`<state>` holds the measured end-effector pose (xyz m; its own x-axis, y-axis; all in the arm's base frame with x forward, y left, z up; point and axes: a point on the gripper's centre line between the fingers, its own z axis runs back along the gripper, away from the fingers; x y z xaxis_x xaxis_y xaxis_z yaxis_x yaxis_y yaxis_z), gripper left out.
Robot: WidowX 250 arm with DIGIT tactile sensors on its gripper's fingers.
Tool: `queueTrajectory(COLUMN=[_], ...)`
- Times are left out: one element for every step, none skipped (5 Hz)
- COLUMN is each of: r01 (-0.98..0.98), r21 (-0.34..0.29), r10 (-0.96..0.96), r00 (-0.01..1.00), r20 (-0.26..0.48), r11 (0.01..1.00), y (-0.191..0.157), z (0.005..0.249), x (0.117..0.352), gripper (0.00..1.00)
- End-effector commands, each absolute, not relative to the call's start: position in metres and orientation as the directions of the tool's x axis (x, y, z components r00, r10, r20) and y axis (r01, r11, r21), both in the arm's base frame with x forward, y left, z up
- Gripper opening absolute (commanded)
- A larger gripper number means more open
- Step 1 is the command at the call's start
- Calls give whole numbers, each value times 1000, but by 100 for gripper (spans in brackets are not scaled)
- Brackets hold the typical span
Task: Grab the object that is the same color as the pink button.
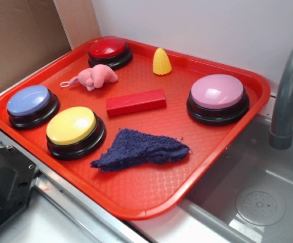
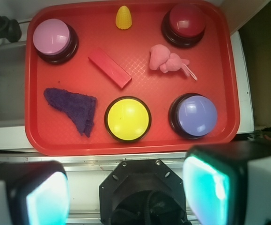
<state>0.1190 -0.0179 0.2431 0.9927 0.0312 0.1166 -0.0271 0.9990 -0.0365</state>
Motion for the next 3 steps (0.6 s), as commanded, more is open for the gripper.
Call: queueTrajectory(r01=[-27,-35,16], r21=[-37,68,109], r10=[31,24,-40], r00=[993,988,975], r20=[117,152,220], r11=[999,997,994], y=[-18,1,20], z=[243,237,230], x=[119,140,160], gripper=[100,100,100])
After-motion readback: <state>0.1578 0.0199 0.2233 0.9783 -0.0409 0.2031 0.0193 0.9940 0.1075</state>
